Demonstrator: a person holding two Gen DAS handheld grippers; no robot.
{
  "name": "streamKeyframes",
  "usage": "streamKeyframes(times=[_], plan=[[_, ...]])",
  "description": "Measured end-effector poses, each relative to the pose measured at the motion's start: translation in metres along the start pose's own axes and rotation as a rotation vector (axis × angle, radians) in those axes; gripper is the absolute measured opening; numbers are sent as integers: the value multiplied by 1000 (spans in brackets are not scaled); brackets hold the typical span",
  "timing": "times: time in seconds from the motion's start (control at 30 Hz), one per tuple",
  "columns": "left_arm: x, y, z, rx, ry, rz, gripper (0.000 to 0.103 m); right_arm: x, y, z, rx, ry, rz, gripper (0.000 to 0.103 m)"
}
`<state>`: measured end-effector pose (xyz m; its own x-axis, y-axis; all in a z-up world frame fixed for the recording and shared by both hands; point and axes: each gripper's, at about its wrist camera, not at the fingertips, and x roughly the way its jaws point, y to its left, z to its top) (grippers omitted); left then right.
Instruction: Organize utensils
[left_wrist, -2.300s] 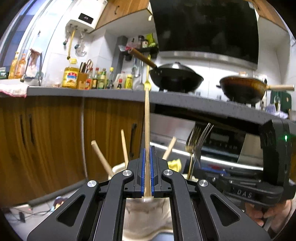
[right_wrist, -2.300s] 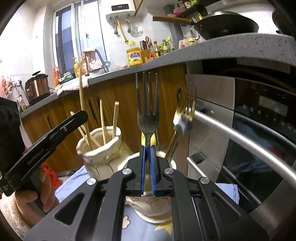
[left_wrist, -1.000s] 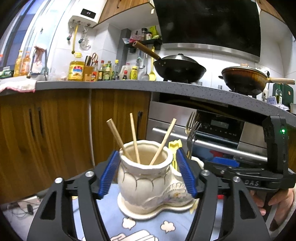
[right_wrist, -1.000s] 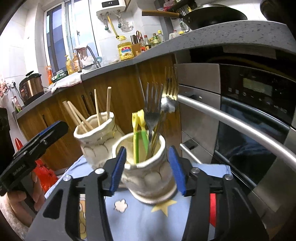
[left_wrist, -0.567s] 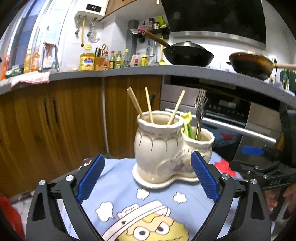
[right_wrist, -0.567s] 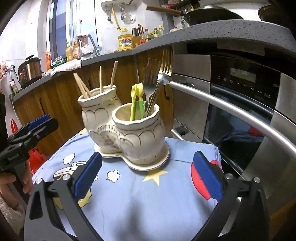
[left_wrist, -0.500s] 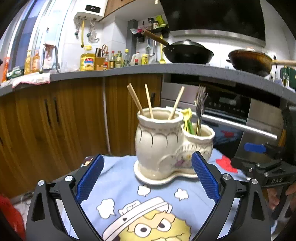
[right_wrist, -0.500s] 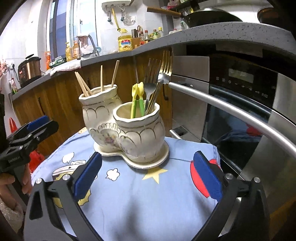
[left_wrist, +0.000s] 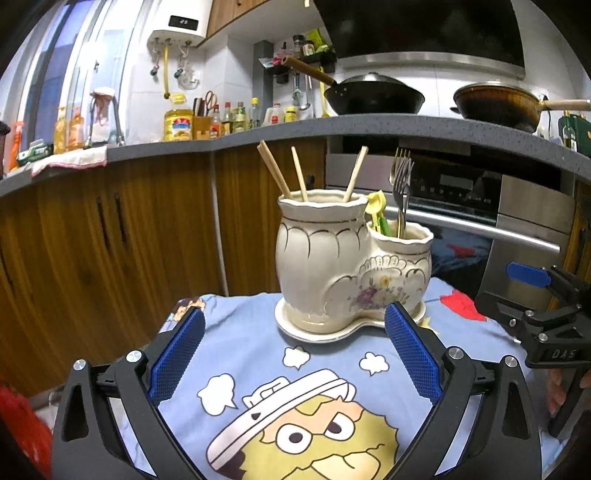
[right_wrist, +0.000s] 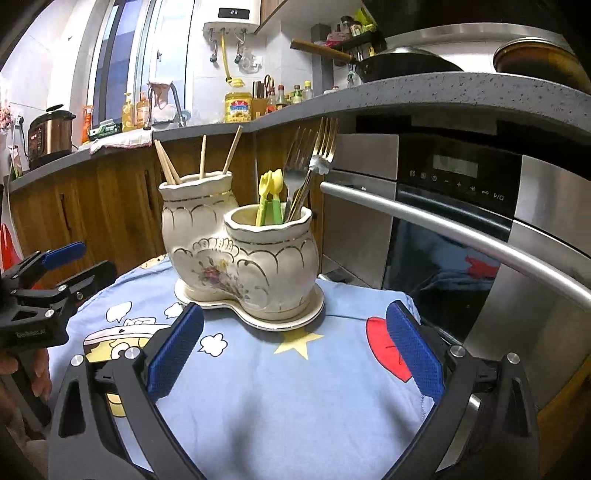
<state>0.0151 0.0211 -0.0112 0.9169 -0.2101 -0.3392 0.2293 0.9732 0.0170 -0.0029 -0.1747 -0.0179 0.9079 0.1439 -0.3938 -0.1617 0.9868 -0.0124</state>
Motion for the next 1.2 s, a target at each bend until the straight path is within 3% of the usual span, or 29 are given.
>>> streamKeyframes(times=[1.2], plan=[[-6, 3, 0, -5, -27, 11, 98, -10, 4, -2, -12, -50, -21, 98]])
